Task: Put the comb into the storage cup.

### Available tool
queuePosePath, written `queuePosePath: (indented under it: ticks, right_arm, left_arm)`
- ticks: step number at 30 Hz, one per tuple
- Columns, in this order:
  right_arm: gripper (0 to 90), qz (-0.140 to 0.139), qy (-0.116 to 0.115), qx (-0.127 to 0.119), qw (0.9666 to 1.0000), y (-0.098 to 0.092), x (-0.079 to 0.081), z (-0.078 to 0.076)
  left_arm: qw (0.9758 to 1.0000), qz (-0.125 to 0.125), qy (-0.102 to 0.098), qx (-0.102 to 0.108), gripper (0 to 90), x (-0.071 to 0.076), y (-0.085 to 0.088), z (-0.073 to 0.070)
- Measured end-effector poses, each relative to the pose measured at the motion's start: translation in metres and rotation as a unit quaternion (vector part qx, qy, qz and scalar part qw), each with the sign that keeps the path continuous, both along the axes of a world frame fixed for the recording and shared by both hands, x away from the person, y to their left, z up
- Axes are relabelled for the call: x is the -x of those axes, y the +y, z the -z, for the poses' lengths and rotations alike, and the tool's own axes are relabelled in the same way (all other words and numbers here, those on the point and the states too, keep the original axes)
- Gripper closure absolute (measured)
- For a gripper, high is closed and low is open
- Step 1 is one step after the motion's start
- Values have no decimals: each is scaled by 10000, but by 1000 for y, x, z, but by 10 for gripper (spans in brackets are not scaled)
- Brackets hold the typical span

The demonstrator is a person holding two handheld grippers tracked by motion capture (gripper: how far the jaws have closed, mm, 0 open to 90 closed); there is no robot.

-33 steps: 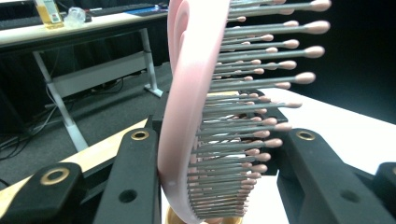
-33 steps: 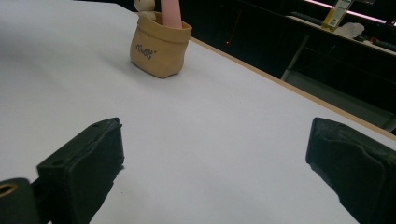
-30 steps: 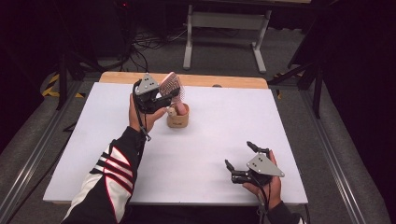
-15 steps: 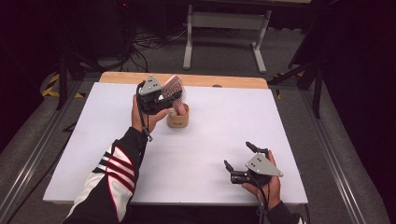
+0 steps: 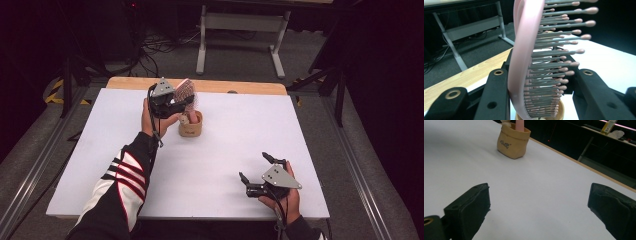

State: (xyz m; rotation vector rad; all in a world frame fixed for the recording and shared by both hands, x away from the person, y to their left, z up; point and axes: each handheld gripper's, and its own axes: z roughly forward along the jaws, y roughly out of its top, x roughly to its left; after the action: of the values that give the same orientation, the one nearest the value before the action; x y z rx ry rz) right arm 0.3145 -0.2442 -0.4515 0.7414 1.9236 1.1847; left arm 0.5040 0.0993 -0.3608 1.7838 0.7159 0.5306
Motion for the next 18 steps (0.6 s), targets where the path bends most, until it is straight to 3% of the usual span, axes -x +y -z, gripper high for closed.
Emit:
queuePosePath:
  ticks: [5, 8, 18]
  right_arm:
    - [49, -38, 10, 24, 10000, 1, 0, 1]
    - [51, -36, 10, 37, 10000, 1, 0, 1]
    - [51, -66, 33, 48, 10000, 2, 0, 2]
  left_arm:
    - [9998, 76, 60, 149, 618, -6, 3, 4]
    - [9998, -18, 58, 165, 611, -8, 3, 5]
    - [9993, -371, -58, -30, 568, -15, 5, 5]
